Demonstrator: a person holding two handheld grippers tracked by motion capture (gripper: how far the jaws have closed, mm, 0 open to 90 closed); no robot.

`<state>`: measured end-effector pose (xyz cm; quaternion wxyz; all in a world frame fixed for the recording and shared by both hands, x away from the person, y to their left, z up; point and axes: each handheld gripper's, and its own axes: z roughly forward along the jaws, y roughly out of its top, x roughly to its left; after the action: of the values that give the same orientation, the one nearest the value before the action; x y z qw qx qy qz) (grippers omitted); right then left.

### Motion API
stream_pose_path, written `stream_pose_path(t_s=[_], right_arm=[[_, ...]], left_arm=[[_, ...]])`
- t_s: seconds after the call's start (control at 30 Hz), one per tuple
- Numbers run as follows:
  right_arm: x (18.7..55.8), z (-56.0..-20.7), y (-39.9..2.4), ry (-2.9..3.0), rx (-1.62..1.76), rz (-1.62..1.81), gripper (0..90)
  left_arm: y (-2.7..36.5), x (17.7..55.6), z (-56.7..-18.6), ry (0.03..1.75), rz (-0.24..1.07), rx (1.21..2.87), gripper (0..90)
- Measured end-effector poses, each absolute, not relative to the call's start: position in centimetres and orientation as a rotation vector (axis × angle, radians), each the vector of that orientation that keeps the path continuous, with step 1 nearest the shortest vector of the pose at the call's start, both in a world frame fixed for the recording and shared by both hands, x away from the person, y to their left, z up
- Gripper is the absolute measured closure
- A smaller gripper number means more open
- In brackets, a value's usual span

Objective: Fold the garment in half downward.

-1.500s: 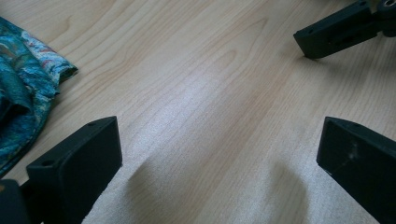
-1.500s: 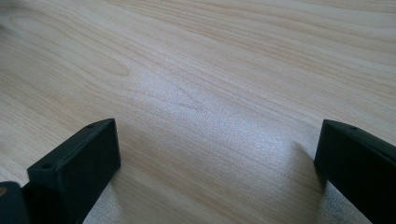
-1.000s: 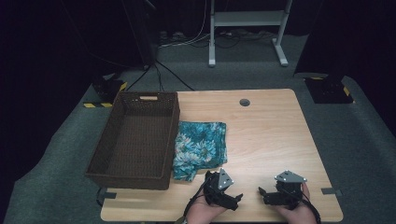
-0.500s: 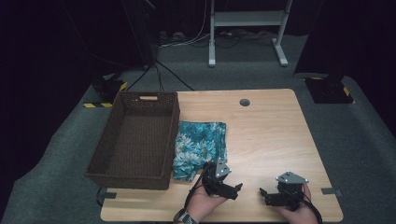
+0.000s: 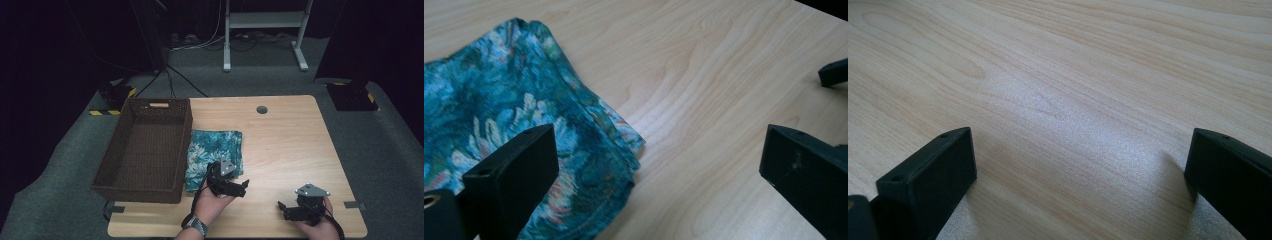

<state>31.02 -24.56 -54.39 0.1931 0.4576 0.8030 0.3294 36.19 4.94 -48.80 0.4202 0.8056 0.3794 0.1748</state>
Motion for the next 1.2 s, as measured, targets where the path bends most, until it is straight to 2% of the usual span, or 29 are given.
stream_pose_path(t_s=[0.2, 0.33, 0.6, 1.2], right_arm=[[31.0, -54.4, -24.5, 2.25, 1.286, 0.925, 0.1], [30.9, -54.4, -24.6, 2.253, 1.279, 0.927, 0.1], [30.9, -54.4, -24.5, 2.267, 1.267, 0.931, 0.0], [30.9, -54.4, -24.6, 2.278, 1.254, 0.937, 0.2]], left_arm=[[4.7, 37.6, -48.4, 0.975, 0.464, 2.011, 5.7], [4.5, 38.9, -48.3, 1.024, 0.534, 2.016, 4.8], [4.3, 41.7, -48.4, 1.061, 0.536, 2.031, 5.7], [3.9, 44.4, -49.1, 1.124, 0.523, 2.031, 6.5]])
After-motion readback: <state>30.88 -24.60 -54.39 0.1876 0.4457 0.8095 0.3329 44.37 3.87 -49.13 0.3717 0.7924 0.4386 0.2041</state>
